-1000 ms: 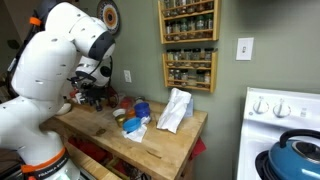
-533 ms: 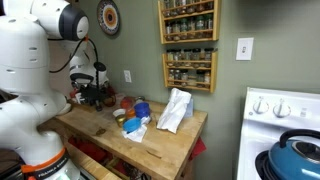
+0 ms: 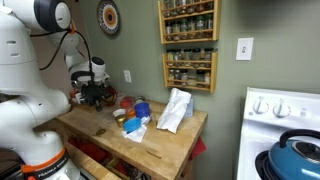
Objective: Pick up the flash light and place it standing with the light facing downwards on the table
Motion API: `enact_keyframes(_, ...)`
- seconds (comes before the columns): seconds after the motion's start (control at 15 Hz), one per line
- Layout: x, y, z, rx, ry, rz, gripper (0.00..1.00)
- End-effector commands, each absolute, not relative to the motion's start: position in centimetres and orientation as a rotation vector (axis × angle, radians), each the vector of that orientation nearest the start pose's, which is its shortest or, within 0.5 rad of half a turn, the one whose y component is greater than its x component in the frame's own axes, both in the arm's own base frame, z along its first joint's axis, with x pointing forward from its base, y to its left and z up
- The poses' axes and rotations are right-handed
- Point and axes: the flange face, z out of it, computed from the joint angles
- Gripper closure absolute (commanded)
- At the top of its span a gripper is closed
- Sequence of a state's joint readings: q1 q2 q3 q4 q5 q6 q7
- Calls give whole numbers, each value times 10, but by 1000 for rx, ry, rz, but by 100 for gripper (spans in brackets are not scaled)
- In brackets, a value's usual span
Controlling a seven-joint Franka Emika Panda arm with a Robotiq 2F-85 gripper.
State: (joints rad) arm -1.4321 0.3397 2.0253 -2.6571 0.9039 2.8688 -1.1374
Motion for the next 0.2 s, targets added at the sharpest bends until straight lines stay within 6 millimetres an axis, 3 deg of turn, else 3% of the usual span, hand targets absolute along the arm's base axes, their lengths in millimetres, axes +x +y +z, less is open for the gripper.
enact_keyframes(0.0, 374, 219, 305, -2293, -1032, -487, 0)
enact_keyframes(0.13, 374, 218, 305, -2294, -1031, -487, 0)
